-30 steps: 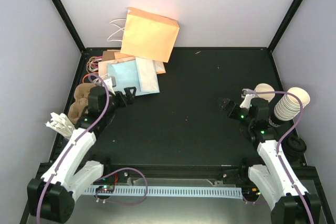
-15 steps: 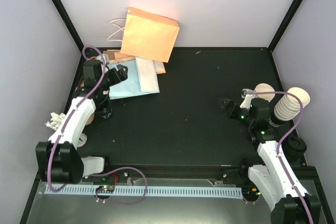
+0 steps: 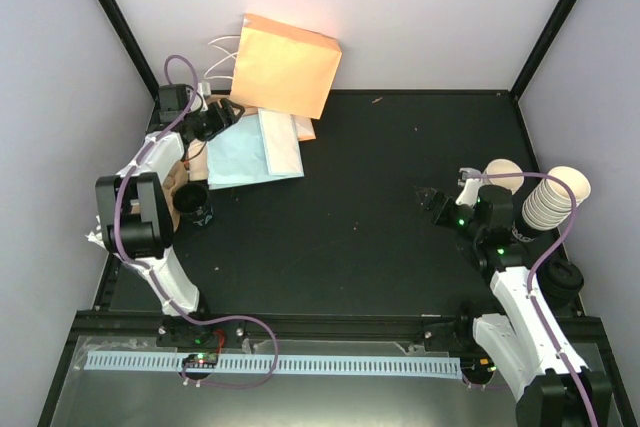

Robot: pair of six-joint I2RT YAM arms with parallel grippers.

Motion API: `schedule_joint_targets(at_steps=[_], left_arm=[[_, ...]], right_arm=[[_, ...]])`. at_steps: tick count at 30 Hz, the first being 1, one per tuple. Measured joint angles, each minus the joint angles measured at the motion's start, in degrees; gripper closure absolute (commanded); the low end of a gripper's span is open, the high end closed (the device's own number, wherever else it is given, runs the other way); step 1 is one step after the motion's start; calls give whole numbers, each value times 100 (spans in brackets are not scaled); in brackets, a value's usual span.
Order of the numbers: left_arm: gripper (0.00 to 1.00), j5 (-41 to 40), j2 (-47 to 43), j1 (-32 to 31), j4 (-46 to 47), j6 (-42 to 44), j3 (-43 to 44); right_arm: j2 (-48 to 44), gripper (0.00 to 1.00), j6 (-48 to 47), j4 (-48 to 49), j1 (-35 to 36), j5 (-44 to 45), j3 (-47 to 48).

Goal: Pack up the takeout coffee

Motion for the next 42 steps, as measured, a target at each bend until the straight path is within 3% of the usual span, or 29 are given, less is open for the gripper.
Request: schedule_joint_targets(at_steps=[6, 18, 28, 34, 42], left_arm=[[15, 2, 374, 31, 66, 13, 352], [15, -549, 706, 17, 1252, 24, 474], [17, -494, 1703, -50, 1497, 28, 1672], [27, -214, 2199, -48, 1547, -2, 2201], [46, 588, 2212, -59, 2109, -232, 2057]], right_arm=[[-31, 0, -4, -7, 0, -70, 0], [-35, 0, -44, 39, 0, -170, 0], [208, 0, -46, 225, 0, -208, 0], [345, 0, -42, 424, 0, -247, 0], [378, 0, -39, 470, 0, -302, 0]])
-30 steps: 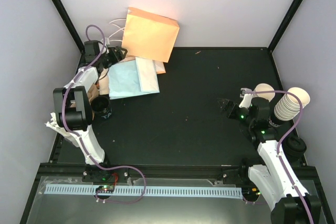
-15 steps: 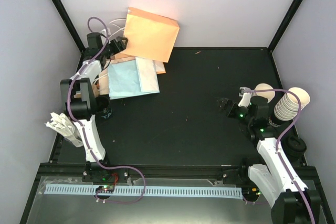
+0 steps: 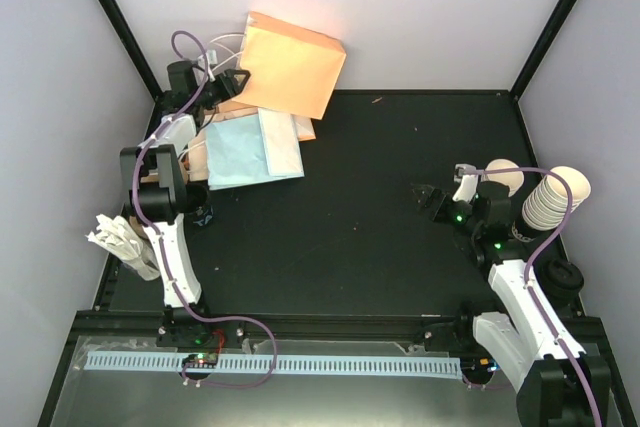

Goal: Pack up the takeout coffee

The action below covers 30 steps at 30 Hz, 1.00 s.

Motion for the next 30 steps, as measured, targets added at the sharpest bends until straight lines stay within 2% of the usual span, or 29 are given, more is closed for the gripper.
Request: schedule_joint_targets(at_steps=[5, 14, 22, 30], left_arm=[[73, 459, -68, -28, 286, -243, -149], [92, 938, -391, -146, 516, -577, -555], [98, 920, -1128, -739, 452, -509, -761], [98, 459, -2138, -1683, -568, 177, -754]], right_arm=[[13, 0, 17, 52, 0, -22, -2], [33, 0, 59, 92, 0, -55, 0], [22, 0, 107, 96, 0, -81, -2], [-96, 0, 199, 87, 0, -136, -2]])
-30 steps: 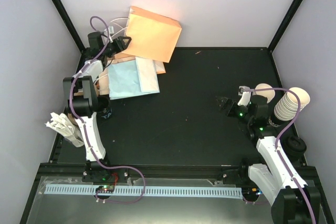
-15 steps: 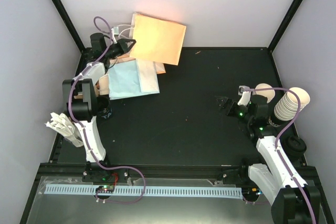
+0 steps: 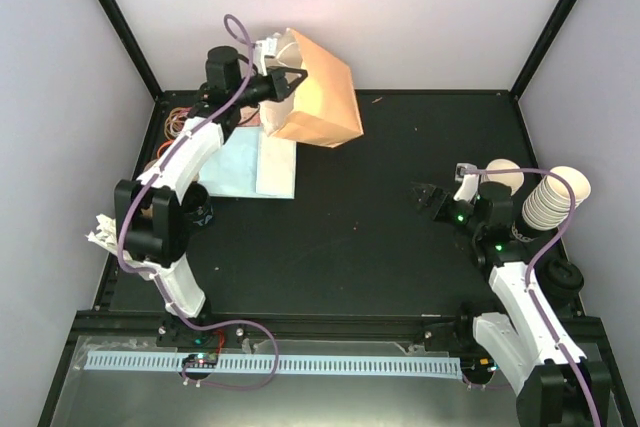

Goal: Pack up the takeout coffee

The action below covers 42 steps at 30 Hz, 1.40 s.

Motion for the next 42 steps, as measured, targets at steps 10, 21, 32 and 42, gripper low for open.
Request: schedule_joint_targets(at_steps=[10, 21, 32, 42], left_arm=[[99, -505, -713, -994, -2317, 931, 61], [97, -1156, -1926, -1821, -4452, 1589, 289], [96, -2645, -2090, -2876, -5969, 1764, 782], [95, -3338, -2107, -3731, -6148, 1187, 527]], right_arm=[[-42, 0, 129, -656, 0, 339, 385], [542, 3, 258, -1169, 321, 686, 911], [1576, 3, 474, -1123, 1928, 1121, 1005], [2430, 3, 699, -1025, 2452, 1742, 1178]])
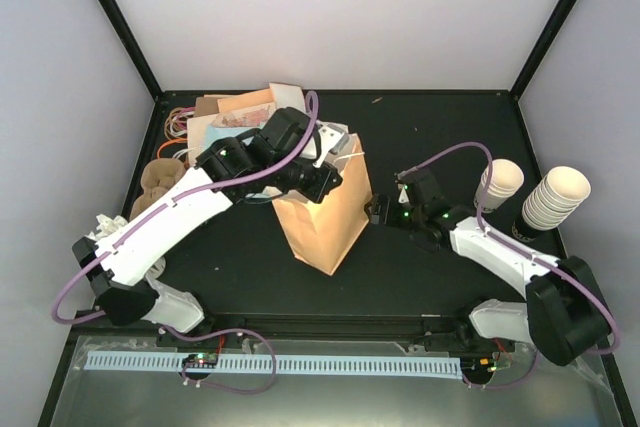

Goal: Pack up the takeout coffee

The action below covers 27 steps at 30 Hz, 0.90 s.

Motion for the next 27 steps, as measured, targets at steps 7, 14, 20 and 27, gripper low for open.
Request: schedule_joint_targets(at_steps=[7, 14, 20, 27], left_arm=[[38, -44, -46, -87, 723, -361, -868], [1, 2, -584, -205, 1338, -544, -1613], [1, 2, -1453, -221, 1231, -577, -1447], [1, 2, -2286, -240, 782, -684, -1373]], right_arm=[[402, 2, 4, 184, 210, 44, -4], [463, 0, -334, -264, 208, 505, 385], [160, 2, -485, -669, 208, 848, 525], [-498, 14, -619, -1047, 210, 1213, 595]])
